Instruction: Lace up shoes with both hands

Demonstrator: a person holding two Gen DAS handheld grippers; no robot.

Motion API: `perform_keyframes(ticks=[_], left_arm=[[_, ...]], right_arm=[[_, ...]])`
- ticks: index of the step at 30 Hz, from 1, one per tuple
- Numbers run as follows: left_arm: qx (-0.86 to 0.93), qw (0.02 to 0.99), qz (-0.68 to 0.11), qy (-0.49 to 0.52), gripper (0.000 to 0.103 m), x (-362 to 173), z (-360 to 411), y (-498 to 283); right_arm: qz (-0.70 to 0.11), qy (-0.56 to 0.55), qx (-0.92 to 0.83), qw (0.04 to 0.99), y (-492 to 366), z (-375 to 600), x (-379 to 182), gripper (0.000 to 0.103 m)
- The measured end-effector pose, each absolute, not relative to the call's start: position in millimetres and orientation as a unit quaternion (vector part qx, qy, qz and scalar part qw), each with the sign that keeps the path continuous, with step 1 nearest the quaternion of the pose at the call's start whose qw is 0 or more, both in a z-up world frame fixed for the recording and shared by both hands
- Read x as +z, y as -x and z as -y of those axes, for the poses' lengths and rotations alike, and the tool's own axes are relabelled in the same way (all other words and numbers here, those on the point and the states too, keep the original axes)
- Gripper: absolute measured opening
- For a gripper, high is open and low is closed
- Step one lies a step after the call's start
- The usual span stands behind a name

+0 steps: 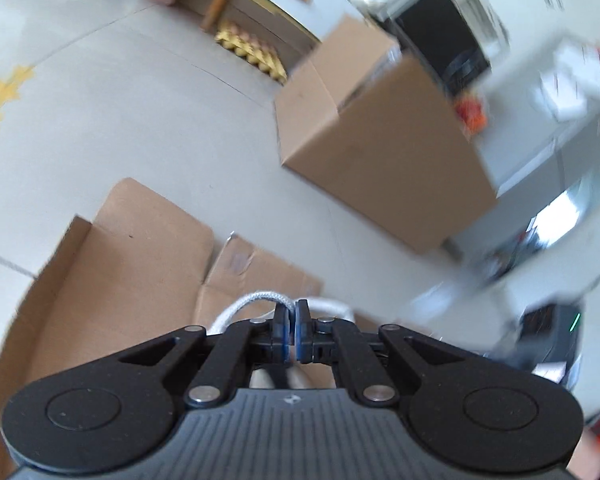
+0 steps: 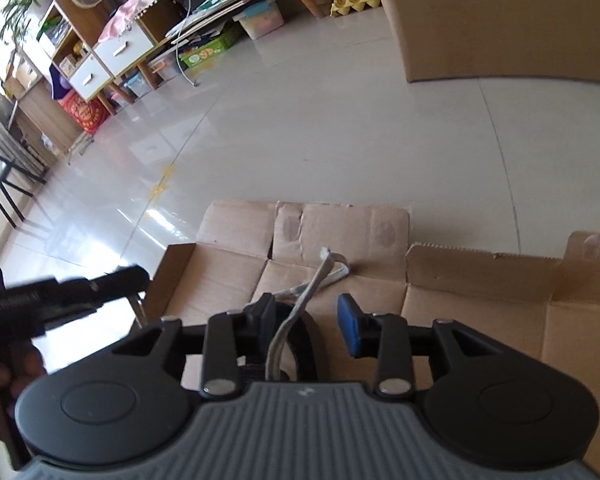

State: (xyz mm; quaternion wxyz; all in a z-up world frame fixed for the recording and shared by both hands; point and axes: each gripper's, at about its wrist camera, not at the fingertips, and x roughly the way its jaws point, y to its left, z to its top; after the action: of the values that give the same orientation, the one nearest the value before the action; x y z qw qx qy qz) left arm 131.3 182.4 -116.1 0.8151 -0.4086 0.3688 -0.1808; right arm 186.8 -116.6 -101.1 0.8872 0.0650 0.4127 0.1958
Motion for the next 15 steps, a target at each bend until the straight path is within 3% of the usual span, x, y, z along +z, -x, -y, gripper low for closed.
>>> perform_keyframes(ticks=[4,10,15], left_arm=[[-0.174,0.768,-0.382,0.484,0.002,-124.4,-188.6,-130.5],[-0.195,0.747,-0.397,0.496,0.002,-126.5,-175.9,-130.8],[-0.201,0.745,-0.404,0.491,0.002,-128.0,-172.8,-132.1]], right_arm=[[-0.387,-0.034,0.3,0.871,-172.2,89.3,-85.4,0.034],[-0.371,0.025,0.357,0.857,-164.5,58.0,-86.4,0.015],[-0.37,0.017,0.351,0.86,-167.0,59.6,-85.6,0.009]])
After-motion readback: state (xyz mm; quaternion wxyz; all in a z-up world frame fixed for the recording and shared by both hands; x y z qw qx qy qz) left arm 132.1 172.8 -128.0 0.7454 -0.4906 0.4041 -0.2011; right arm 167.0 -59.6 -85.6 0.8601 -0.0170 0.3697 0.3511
